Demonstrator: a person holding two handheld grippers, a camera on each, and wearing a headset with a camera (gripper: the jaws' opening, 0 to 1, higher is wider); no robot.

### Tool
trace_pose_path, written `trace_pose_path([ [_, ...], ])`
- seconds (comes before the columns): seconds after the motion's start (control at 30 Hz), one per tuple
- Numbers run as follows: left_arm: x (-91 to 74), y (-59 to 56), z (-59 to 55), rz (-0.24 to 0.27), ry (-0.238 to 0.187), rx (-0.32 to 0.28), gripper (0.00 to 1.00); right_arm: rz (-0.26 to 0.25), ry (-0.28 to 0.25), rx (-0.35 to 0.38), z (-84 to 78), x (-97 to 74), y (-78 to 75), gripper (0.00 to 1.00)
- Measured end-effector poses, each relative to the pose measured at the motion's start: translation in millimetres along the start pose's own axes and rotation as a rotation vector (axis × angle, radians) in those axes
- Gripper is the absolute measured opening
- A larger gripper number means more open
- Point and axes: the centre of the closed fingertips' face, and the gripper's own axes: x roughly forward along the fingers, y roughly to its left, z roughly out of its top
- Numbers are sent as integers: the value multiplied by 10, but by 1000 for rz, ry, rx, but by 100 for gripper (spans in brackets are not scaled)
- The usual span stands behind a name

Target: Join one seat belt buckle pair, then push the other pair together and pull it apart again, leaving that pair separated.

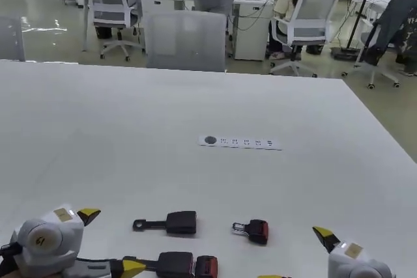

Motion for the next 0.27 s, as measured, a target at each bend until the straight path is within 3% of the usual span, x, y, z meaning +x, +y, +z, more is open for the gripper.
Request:
trace_pose_path([
  [0.27, -48, 5, 3, 4, 1, 9, 96, -3, -1, -3, 9, 1, 28, 100],
])
